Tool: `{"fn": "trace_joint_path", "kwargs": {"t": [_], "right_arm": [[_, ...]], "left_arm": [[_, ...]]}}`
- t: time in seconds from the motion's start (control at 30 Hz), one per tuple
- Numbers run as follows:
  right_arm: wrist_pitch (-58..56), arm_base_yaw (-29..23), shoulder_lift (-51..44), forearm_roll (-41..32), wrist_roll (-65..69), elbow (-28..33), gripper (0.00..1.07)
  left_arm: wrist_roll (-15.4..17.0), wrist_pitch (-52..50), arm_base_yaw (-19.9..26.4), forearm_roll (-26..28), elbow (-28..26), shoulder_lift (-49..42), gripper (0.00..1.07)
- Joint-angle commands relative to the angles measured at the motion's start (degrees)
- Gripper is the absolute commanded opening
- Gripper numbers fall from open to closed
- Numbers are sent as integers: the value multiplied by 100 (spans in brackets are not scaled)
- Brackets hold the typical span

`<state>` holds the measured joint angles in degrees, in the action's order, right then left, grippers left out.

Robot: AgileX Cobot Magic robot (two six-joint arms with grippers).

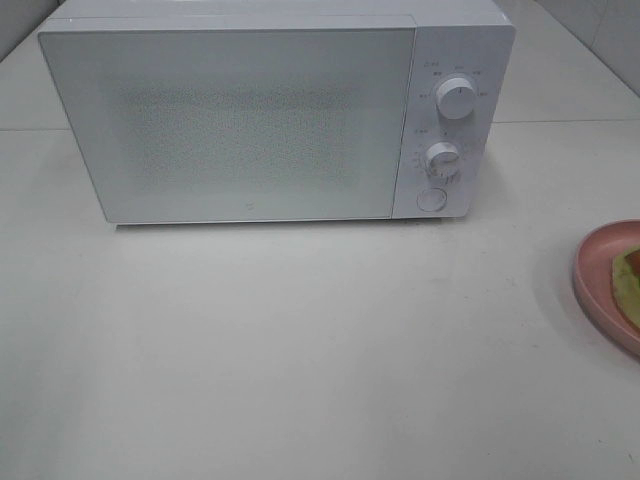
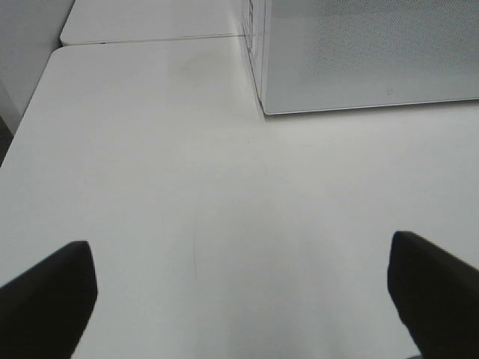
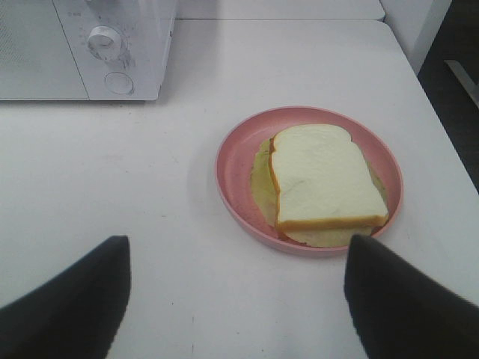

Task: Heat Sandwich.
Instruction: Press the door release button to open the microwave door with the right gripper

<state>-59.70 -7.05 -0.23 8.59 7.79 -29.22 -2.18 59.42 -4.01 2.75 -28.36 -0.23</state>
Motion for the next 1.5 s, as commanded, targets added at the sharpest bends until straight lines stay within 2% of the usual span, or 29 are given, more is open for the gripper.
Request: {"fn": "trace_joint_path", "kwargs": {"t": [0.03,0.77,1.07,1.5], "right_arm": [[23,34,-155,17,-34,11,76],[155,34,-143,0,-34,-97,76],[309,34,510,11,-17,-229,76],[1238,34,1536,6,-17,-229,76]], "left_arm": [[-11,-46,-17,-11,6,-149,101],[-11,-46,-17,-11,6,-149,101],[-11,-46,-17,-11,6,-149,101],[-11,-46,-17,-11,6,-149,101]]}}
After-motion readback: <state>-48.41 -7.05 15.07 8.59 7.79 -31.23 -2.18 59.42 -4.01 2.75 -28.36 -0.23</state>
